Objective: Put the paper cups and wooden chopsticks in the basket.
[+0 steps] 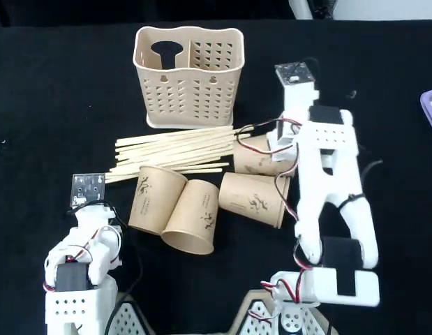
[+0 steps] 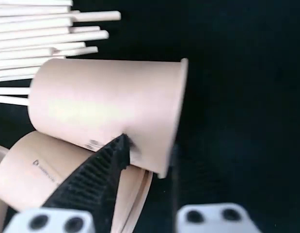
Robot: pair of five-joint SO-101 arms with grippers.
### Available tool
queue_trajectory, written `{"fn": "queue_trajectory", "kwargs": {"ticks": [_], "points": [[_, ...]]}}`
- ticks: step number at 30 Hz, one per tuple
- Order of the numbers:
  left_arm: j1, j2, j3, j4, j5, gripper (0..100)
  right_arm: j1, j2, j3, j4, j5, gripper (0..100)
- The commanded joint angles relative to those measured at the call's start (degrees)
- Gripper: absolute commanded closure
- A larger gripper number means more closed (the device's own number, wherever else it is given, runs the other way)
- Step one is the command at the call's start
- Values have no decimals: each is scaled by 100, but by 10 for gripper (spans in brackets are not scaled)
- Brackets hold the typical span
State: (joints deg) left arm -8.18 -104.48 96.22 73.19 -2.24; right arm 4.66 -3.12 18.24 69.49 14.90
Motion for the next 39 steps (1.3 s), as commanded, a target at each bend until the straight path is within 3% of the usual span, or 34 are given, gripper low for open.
{"fn": "queue_trajectory", "kwargs": {"ticks": [1,8,14,21,24,29,39], "points": [[57,-35,119,-9,53,970,70,-725,-136,431,105,978],[57,-35,119,-9,53,970,105,-2167,-163,1292,149,987],[57,-35,119,-9,53,970,123,-3345,-251,1618,782,988],[57,-35,119,-9,53,970,88,-3846,-2519,1600,791,988],[57,-35,119,-9,53,970,62,-3451,-3618,1538,809,988],[57,-35,119,-9,53,970,-712,-2000,-4989,1512,888,988],[57,-35,119,-9,53,970,-1371,1156,-7626,2338,2101,988]]}}
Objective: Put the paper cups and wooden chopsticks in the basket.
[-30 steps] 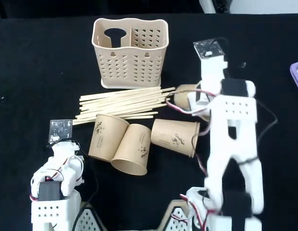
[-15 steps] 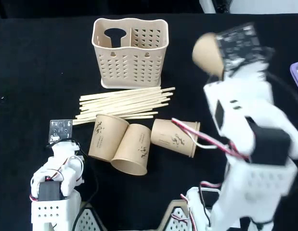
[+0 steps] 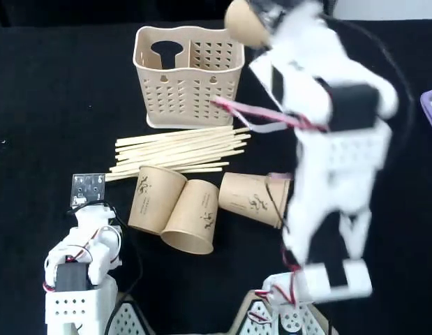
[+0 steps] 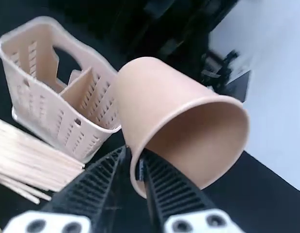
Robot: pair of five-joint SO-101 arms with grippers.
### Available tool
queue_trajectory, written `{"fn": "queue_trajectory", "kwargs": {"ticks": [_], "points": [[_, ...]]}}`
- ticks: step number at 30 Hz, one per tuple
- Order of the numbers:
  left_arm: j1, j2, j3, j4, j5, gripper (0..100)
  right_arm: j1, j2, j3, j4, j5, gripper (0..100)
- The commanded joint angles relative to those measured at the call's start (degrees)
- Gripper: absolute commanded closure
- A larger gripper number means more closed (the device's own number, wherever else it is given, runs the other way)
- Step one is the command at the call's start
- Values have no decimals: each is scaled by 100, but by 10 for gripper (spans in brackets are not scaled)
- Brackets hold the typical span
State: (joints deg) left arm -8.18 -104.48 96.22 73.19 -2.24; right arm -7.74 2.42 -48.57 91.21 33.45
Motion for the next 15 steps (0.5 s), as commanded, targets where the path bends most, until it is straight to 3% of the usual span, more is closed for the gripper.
{"fn": "queue_trajectory", "kwargs": {"ticks": [1,4,8,15], "points": [[57,-35,119,-9,53,970,-141,831,-1235,202,255,988],[57,-35,119,-9,53,970,-202,1411,-2035,343,308,988],[57,-35,119,-9,53,970,-484,1868,-2580,800,949,988],[57,-35,119,-9,53,970,-545,1903,-2457,958,1266,988]]}}
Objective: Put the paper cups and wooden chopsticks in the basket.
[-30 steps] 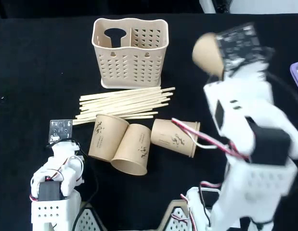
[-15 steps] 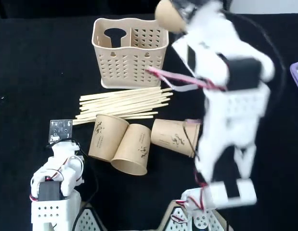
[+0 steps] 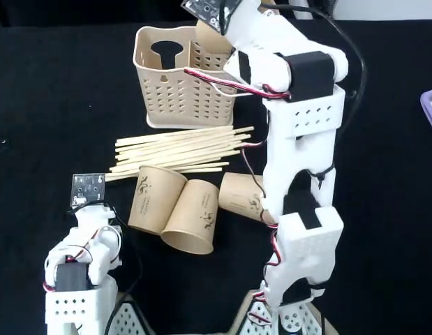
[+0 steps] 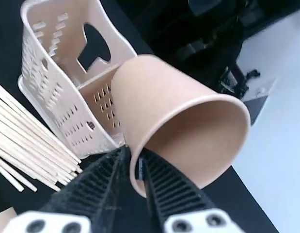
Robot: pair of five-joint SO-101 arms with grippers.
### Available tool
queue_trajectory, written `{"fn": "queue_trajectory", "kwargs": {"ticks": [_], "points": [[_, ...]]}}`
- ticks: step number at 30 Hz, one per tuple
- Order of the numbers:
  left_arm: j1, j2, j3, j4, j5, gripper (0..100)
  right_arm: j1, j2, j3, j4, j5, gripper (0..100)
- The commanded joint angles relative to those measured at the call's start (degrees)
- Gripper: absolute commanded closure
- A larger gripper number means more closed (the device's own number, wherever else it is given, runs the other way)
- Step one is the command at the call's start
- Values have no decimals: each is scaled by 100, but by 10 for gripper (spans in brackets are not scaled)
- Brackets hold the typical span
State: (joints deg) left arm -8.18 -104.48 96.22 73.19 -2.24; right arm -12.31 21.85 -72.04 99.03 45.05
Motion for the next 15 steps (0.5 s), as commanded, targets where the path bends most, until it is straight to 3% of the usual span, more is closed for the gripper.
{"fn": "queue_trajectory", "kwargs": {"ticks": [1,12,15], "points": [[57,-35,119,-9,53,970,-97,-31,-4,176,105,988],[57,-35,119,-9,53,970,-229,-13,927,-149,193,986],[57,-35,119,-9,53,970,-229,-13,910,-211,176,943]]}}
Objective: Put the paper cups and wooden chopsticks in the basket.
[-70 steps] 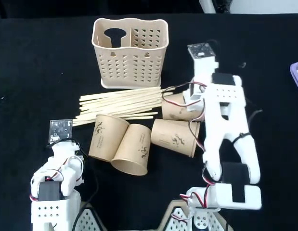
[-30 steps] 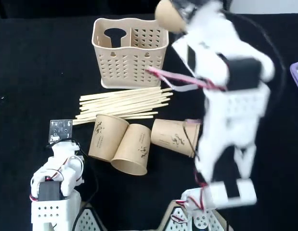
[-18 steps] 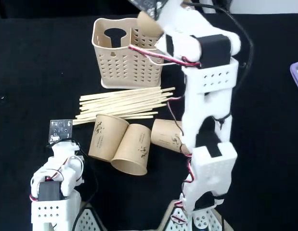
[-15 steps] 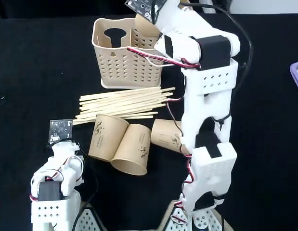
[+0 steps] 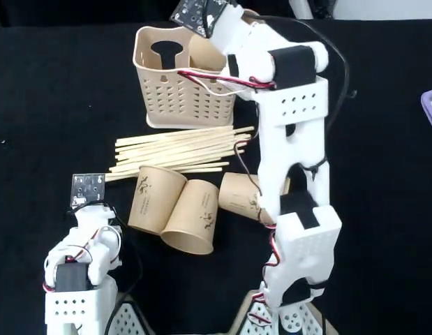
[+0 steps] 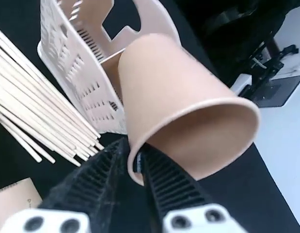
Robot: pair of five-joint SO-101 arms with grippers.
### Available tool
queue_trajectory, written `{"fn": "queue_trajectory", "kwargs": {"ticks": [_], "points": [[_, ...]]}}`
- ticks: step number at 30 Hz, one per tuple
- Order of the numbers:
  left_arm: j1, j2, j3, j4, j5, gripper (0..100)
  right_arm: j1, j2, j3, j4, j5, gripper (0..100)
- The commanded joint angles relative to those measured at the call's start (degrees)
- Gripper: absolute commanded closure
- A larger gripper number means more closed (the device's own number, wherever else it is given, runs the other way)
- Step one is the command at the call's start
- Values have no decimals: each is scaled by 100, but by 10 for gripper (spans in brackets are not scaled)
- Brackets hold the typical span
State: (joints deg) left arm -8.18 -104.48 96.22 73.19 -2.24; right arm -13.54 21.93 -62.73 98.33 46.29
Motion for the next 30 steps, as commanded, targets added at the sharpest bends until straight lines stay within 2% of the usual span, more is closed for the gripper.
{"fn": "queue_trajectory", "kwargs": {"ticks": [1,4,6,12,18,20,23,24,25,30], "points": [[57,-35,119,-9,53,970,-105,-31,-31,-193,-18,906],[57,-35,119,-9,53,970,-114,-40,-31,-448,-396,778],[57,-35,119,-9,53,970,-141,-31,-22,-563,-501,735],[57,-35,119,-9,53,970,-290,-110,-242,-791,-563,734],[57,-35,119,-9,53,970,-44,-119,-558,-1073,-1327,736],[57,-35,119,-9,53,970,44,-22,-514,-1292,-1793,786],[57,-35,119,-9,53,970,220,40,-690,-1723,-2690,966],[57,-35,119,-9,53,970,290,40,-778,-1802,-2866,993],[57,-35,119,-9,53,970,325,48,-857,-1837,-2884,965],[57,-35,119,-9,53,970,343,224,-655,-1855,-2602,988]]}}
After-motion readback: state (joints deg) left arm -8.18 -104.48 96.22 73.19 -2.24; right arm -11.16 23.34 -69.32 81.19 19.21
